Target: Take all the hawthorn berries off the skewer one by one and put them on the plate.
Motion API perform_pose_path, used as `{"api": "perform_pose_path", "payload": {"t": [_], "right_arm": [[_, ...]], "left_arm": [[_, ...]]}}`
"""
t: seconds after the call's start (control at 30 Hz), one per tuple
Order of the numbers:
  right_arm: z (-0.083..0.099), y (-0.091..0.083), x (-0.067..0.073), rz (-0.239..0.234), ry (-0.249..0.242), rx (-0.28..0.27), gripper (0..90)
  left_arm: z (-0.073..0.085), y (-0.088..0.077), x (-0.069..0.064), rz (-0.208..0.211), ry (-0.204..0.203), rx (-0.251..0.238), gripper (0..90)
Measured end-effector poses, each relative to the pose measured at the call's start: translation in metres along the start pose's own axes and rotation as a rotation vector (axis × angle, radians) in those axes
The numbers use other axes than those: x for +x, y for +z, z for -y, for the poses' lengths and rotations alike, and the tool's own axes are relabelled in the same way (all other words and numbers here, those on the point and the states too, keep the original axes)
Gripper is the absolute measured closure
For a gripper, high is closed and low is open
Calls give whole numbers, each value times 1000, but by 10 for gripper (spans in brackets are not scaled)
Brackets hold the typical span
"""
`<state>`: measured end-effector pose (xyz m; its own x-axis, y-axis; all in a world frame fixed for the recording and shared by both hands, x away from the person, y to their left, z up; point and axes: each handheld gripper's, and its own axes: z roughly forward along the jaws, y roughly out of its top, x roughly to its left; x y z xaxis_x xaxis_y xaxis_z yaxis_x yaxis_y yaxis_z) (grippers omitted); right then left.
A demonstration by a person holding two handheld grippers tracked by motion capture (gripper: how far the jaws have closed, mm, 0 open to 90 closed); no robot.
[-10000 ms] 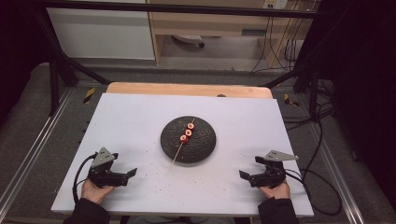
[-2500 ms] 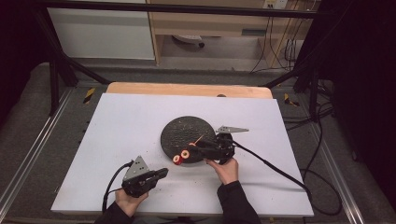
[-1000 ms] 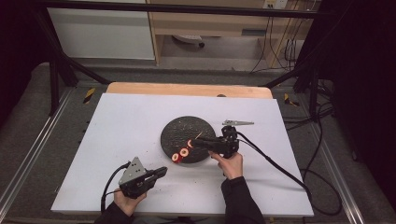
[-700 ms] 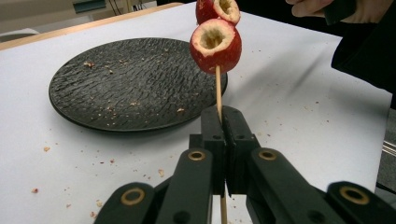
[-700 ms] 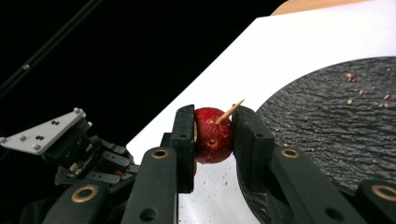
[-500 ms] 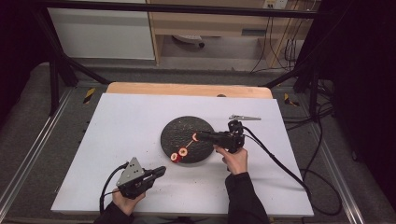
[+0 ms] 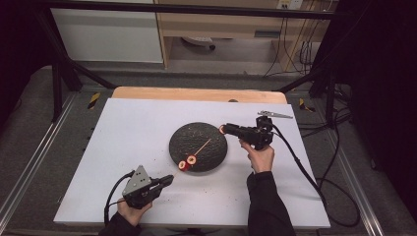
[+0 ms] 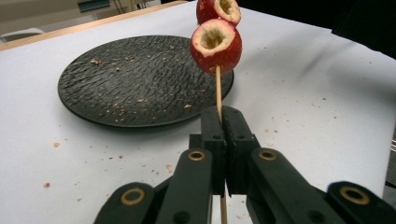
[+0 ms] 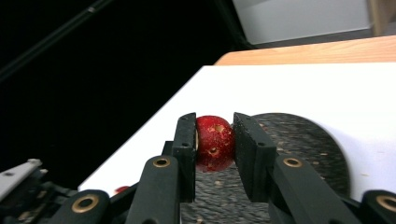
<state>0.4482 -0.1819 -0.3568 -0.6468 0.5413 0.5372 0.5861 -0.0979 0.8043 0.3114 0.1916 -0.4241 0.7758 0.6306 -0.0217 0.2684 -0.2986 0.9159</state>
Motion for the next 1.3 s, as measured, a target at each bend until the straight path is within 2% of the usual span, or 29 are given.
{"api": "perform_pose_path", "payload": {"t": [0.1,0.23,0.4,0.5,0.73,1.0,1.13,1.3], "right_arm": [[1,4,-3,32,-10,13,714],[10,20,-7,60,-10,64,714],[30,52,-14,104,-17,162,713],[42,68,-20,117,-8,202,712],[59,85,-29,156,-7,277,711],[66,88,-31,180,-38,313,683],[64,85,-29,197,-61,306,583],[55,72,-15,197,-113,234,432]], "left_arm": [[0,-1,3,-17,-18,-1,881],[1,-2,9,-37,-49,5,882],[2,-2,14,-59,-69,12,881],[2,-2,17,-64,-86,16,881],[3,0,19,-72,-94,25,881],[3,2,19,-68,-98,37,881],[3,3,19,-68,-100,40,881],[3,3,19,-67,-103,39,881]]}}
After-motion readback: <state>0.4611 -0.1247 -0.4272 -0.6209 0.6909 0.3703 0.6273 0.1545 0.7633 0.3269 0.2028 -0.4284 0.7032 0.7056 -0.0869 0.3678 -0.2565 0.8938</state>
